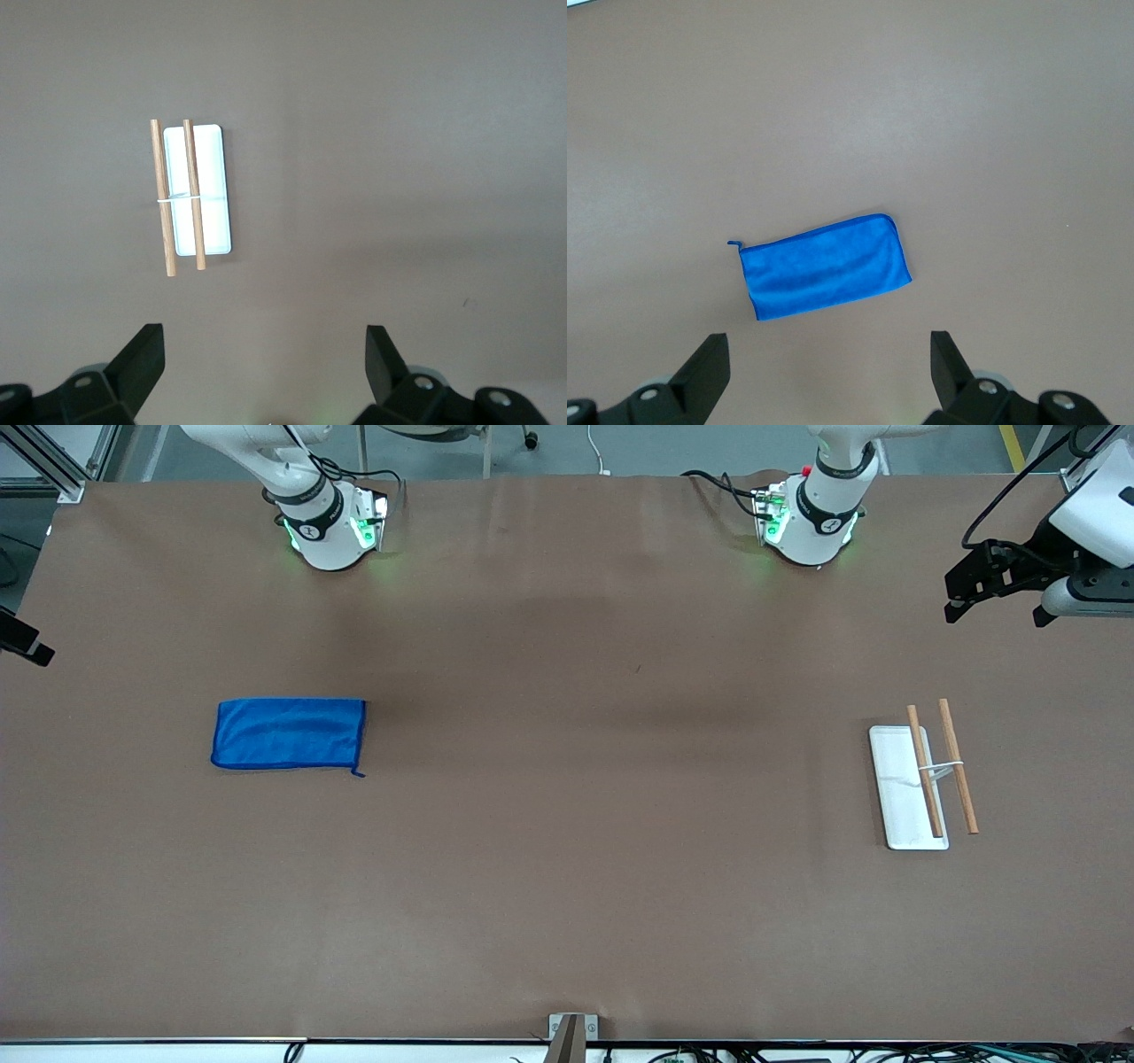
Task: Right arm passes towel to left arm to hang
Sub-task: 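Reach the right gripper down to the blue towel's edge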
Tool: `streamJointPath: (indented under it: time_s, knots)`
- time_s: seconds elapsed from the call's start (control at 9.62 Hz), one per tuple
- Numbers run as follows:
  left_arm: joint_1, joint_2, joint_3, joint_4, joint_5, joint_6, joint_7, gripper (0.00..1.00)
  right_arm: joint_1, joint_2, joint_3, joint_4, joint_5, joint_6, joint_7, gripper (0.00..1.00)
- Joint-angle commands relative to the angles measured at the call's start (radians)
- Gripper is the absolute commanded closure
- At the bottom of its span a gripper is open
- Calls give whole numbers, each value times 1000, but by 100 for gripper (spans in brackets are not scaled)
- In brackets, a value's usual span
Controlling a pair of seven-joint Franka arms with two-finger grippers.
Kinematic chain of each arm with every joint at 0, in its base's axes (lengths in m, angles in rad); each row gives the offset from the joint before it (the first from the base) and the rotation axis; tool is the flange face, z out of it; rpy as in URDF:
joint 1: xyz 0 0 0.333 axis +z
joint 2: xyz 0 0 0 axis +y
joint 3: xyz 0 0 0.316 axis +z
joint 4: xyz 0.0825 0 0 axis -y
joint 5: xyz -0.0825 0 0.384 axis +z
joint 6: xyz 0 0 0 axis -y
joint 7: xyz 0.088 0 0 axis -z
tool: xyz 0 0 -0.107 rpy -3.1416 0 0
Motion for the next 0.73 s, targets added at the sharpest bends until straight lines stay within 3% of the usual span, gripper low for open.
streamJointPath:
  time_s: [0.0, 0.42, 0.62]
  knots:
    - [2, 4, -6, -25, 16, -6, -1, 0, -12, -1, 5, 5, 11, -10, -14, 0]
    - [4, 12, 3, -4, 18, -13, -4, 0, -13, 20, 5, 3, 10, -37, -100, 0]
    - [5, 12, 3, -4, 18, -13, 0, 0, -12, 16, 5, -168, 8, 48, -92, 0]
